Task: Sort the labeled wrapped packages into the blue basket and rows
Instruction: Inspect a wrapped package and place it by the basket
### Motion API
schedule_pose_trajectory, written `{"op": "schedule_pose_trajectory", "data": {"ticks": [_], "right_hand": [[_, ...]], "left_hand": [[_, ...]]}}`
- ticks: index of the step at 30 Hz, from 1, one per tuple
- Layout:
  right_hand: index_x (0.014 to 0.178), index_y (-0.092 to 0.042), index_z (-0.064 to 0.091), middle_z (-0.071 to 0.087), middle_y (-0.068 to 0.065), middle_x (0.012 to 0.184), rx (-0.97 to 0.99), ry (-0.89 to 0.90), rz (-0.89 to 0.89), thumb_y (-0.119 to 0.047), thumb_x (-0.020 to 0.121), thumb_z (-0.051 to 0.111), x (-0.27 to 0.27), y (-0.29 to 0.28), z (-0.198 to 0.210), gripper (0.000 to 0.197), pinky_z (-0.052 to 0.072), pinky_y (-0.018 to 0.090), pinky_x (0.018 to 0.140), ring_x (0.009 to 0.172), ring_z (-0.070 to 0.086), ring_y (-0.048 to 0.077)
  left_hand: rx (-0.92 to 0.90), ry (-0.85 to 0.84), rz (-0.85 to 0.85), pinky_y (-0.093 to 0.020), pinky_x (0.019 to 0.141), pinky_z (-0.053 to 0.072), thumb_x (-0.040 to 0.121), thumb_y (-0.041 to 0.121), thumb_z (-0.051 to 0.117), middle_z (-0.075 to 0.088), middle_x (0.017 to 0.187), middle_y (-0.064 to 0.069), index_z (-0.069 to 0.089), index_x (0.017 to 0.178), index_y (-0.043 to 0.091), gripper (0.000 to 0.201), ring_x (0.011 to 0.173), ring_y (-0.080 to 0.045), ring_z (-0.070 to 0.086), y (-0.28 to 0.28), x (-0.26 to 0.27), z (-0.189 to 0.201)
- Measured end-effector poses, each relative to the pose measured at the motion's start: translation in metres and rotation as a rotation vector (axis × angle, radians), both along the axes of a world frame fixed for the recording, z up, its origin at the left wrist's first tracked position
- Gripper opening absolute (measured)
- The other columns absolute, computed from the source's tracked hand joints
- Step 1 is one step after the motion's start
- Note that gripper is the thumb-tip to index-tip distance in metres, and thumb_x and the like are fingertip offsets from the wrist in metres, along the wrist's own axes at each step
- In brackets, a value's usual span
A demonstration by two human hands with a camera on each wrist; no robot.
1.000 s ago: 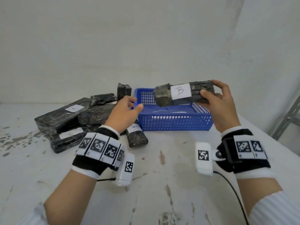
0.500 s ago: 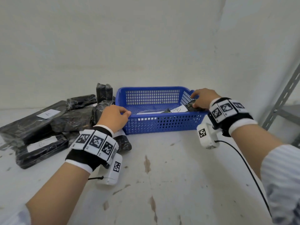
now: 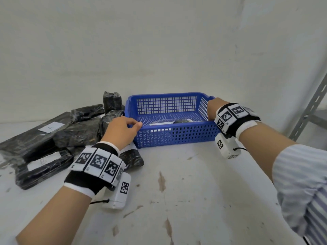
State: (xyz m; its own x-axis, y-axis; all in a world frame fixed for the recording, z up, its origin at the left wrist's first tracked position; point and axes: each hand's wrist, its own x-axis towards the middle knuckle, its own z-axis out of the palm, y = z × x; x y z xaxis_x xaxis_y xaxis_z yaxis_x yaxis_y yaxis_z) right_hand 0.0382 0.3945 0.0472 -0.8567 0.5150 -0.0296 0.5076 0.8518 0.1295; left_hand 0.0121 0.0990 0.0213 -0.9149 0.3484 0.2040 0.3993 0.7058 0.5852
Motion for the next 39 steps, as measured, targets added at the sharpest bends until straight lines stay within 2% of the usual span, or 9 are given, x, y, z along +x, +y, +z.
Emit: {"op": "schedule_pose_trajectory", "data": {"ticks": [4,8,11,15,19,23,29,34,39], "right_hand": [[0.124,0.001,0.057,0.060,0.018,0.128,0.068,0.012,0.034,-0.012,0.097,0.059,0.000,0.003,0.000,0.030,0.044,0.029,0.077,0.086,0.050,0.025],[0.140,0.000,0.049,0.051,0.018,0.142,-0.028,0.045,0.007,-0.012,0.100,0.055,0.003,0.000,0.003,0.042,0.047,0.035,0.097,0.110,0.058,0.033],[0.137,-0.010,0.059,0.055,0.013,0.142,-0.112,0.151,0.037,-0.009,0.100,0.052,0.013,-0.003,0.012,0.038,0.046,0.034,0.100,0.124,0.056,0.031],[0.119,-0.008,0.071,0.062,0.015,0.133,-0.332,0.557,0.037,-0.005,0.098,0.050,0.031,-0.012,0.021,0.030,0.050,0.034,0.089,0.102,0.063,0.032],[0.110,-0.012,0.071,0.064,0.005,0.094,-0.519,0.896,0.032,-0.007,0.095,0.050,0.044,-0.039,0.015,0.026,0.044,0.018,0.063,0.065,0.055,0.015],[0.108,-0.018,0.065,0.057,-0.003,0.074,-0.695,0.920,0.058,-0.008,0.098,0.050,0.062,-0.076,0.002,0.021,0.033,0.006,0.036,0.054,0.048,0.009],[0.113,-0.019,0.064,0.064,0.002,0.099,-0.820,0.820,0.078,-0.012,0.099,0.055,0.076,-0.116,-0.026,0.018,0.040,0.017,0.053,0.070,0.055,0.007],[0.113,-0.022,0.062,0.068,0.006,0.099,-0.957,0.716,0.135,-0.019,0.097,0.062,0.086,-0.137,-0.040,0.016,0.050,0.025,0.068,0.079,0.063,0.015],[0.126,-0.018,0.059,0.071,0.013,0.107,-1.187,0.599,0.241,-0.038,0.097,0.062,0.099,-0.173,-0.041,0.036,0.059,0.031,0.076,0.083,0.070,0.019]], "left_hand": [[0.010,-0.006,-0.010,-0.028,0.088,0.037,0.098,0.036,0.052,0.059,0.130,-0.006,0.067,0.117,0.014,0.033,0.113,-0.022,0.055,-0.001,0.000,0.001],[0.145,0.001,-0.007,-0.025,0.091,0.035,0.093,0.032,0.061,0.062,0.128,0.001,0.071,0.107,0.018,0.022,0.114,-0.016,0.055,-0.011,-0.002,-0.003],[0.238,0.071,0.075,-0.026,0.084,0.039,0.092,0.026,0.064,0.067,0.107,0.001,0.069,0.095,0.019,0.010,0.098,-0.013,0.058,-0.023,0.004,-0.003],[0.078,-0.136,0.178,-0.031,0.071,0.043,0.095,0.031,0.058,0.057,0.074,-0.003,0.058,0.078,0.011,0.026,0.071,-0.018,0.056,-0.037,0.015,-0.005],[-0.104,-0.419,0.190,-0.036,0.078,0.057,0.097,0.048,0.049,0.061,0.103,-0.013,0.050,0.105,0.006,0.043,0.081,-0.026,0.068,-0.038,0.008,-0.013],[-0.126,-0.432,0.217,-0.042,0.098,0.050,0.086,0.060,0.058,0.054,0.133,-0.021,0.045,0.134,-0.002,0.080,0.113,-0.035,0.060,-0.032,-0.006,-0.022],[-0.070,-0.441,0.255,-0.040,0.096,0.051,0.066,0.069,0.072,0.059,0.126,-0.018,0.054,0.128,0.004,0.092,0.108,-0.032,0.062,-0.039,-0.012,-0.032],[0.353,-0.670,0.240,-0.030,0.054,0.051,0.081,0.034,0.077,0.063,0.087,-0.012,0.047,0.105,0.006,0.047,0.071,-0.022,0.062,-0.050,0.012,-0.028],[0.694,-0.836,0.106,-0.029,0.050,0.058,0.083,0.020,0.075,0.067,0.111,-0.022,0.055,0.120,-0.005,0.049,0.081,-0.026,0.068,-0.063,0.032,-0.015]]}}
